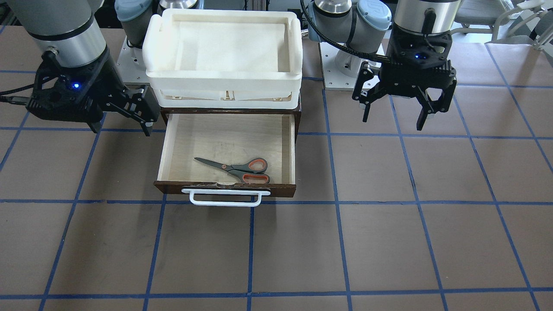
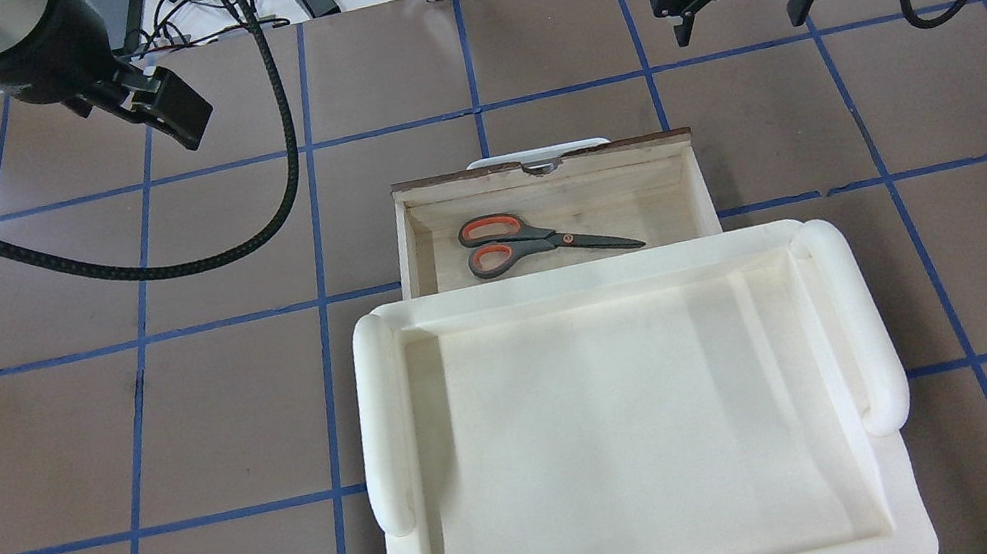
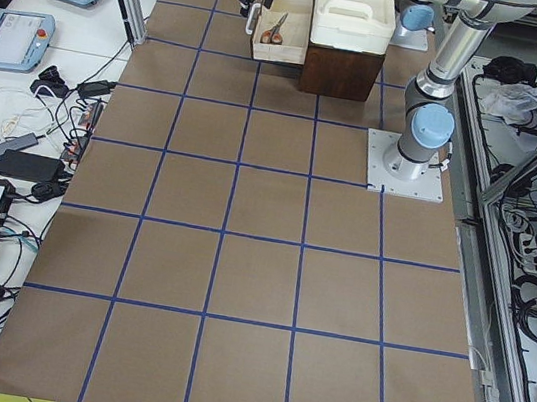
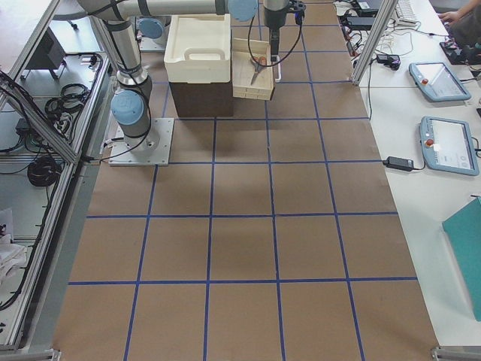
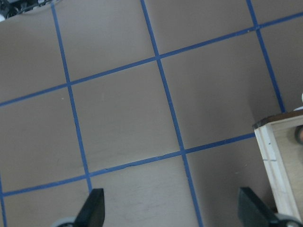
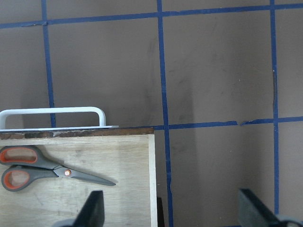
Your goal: Place scissors in drawer with both arms
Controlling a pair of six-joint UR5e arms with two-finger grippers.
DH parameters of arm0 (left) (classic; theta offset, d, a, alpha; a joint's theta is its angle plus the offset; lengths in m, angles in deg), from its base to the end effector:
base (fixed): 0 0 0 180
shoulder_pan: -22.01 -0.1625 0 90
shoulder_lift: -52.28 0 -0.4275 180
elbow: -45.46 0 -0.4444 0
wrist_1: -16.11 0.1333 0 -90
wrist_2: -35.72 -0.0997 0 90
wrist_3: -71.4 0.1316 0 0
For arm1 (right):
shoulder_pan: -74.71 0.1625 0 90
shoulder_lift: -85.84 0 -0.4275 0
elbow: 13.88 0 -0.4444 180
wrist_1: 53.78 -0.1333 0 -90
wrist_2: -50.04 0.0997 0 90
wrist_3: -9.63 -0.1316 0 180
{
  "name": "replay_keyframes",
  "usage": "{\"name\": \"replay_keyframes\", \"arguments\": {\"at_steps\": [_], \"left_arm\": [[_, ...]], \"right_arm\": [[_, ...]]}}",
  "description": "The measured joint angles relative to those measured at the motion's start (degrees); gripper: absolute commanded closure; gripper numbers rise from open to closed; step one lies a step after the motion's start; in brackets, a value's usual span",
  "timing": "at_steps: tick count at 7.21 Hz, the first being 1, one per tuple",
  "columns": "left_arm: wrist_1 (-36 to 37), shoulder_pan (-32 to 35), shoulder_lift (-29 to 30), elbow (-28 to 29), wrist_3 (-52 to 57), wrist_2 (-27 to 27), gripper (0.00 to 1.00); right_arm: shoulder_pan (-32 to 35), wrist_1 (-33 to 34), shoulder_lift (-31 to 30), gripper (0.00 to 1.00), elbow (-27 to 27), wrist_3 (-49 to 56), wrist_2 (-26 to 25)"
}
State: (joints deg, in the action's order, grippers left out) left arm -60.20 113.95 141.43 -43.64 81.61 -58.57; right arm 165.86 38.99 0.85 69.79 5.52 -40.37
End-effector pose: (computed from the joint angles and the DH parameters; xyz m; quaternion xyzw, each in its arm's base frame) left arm -0.1426 -0.5644 0.5036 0.0998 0.9852 -0.1312 0.0467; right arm 0.1442 -0.5877 0.4745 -0.0259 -0.9990 0.0358 0.0019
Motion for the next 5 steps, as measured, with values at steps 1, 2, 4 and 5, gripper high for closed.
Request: {"name": "replay_keyframes", "arguments": {"at_steps": [1, 2, 4, 5], "left_arm": [[-0.84, 0.12, -0.01, 0.01, -6.5, 1.17, 0.0], [-3.36, 0.2, 0.02, 0.35, -10.85, 2.08, 0.0], [-6.51, 0.2, 0.17, 0.78, -14.79, 2.84, 0.0], [-6.89, 0.19, 0.23, 0.82, -15.17, 2.98, 0.0]], "right_arm": [[0.04, -0.7, -0.09, 0.0, 0.0, -0.02, -0.5], [0.06, -1.02, -0.13, 0.0, 0.0, -0.02, -0.74], [0.08, -1.21, -0.17, 0.0, 0.0, 0.03, -0.87], [0.08, -1.21, -0.17, 0.0, 0.0, 0.04, -0.88]]}}
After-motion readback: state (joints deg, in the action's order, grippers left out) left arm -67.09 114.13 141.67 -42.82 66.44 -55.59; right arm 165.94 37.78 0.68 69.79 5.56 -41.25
